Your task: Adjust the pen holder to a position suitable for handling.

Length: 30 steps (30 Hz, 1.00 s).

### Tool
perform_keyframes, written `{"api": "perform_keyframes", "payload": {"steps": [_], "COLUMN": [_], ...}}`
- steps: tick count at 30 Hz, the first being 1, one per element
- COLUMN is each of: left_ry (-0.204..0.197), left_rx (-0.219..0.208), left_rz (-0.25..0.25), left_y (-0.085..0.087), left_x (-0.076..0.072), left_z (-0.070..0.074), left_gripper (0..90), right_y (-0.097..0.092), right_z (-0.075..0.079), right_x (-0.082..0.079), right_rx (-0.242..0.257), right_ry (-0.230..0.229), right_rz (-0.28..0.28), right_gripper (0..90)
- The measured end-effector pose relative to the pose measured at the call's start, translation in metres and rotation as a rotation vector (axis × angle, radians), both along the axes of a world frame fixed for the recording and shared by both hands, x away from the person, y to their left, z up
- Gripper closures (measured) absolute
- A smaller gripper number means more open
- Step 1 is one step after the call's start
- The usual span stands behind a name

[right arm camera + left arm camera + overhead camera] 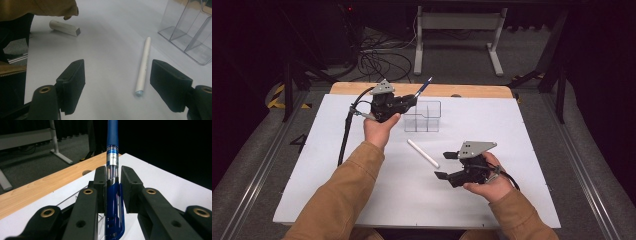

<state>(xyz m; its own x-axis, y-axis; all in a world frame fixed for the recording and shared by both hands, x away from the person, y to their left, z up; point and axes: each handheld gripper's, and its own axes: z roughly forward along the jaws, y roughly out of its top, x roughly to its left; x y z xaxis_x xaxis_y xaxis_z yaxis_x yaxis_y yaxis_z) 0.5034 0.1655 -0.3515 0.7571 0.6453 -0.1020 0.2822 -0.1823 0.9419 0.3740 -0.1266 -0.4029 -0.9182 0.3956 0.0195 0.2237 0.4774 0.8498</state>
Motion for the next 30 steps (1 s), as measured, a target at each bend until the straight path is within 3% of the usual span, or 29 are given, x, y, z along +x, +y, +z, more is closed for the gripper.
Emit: {"api": "perform_keyframes", "payload": {"steps": [3,8,10,11,14,15,16,24,30], "left_ry": [-0.003,-0.01,-0.03,-0.002,-0.01,0.005,-0.01,0.009,0.012], "left_rx": [0.019,0.001,0.007,-0.02,-0.017,-0.032,-0.023,-0.041,-0.028], "left_rz": [0.009,0.023,0.033,0.031,0.029,0.031,0.027,0.04,0.041], "left_y": [0.0,-0.001,0.0,-0.002,-0.002,-0.004,-0.004,-0.008,-0.008], "left_x": [0.007,0.017,0.022,0.022,0.028,0.029,0.031,0.039,0.042], "left_z": [-0.001,-0.003,-0.005,-0.007,-0.013,-0.016,-0.017,-0.029,-0.034], "left_gripper": [76.3,76.3,76.3,76.3,76.2,76.2,76.2,76.2,76.2], "right_y": [0.0,0.0,-0.001,-0.001,-0.001,-0.001,-0.001,-0.001,0.0], "right_z": [0.0,0.0,0.0,0.0,0.0,0.0,0.0,0.0,-0.001], "right_x": [0.0,0.0,0.0,0.0,0.0,0.0,0.0,0.0,-0.001], "right_rx": [0.0,0.003,0.005,0.005,0.006,0.008,0.008,0.011,0.006], "right_ry": [-0.001,0.001,0.001,0.001,0.003,0.003,0.003,0.006,0.008], "right_rz": [0.001,0.003,0.004,0.004,0.005,0.006,0.006,0.012,0.02], "right_gripper": [29.2,29.2,29.2,29.2,29.2,29.2,29.2,29.2,29.2]}}
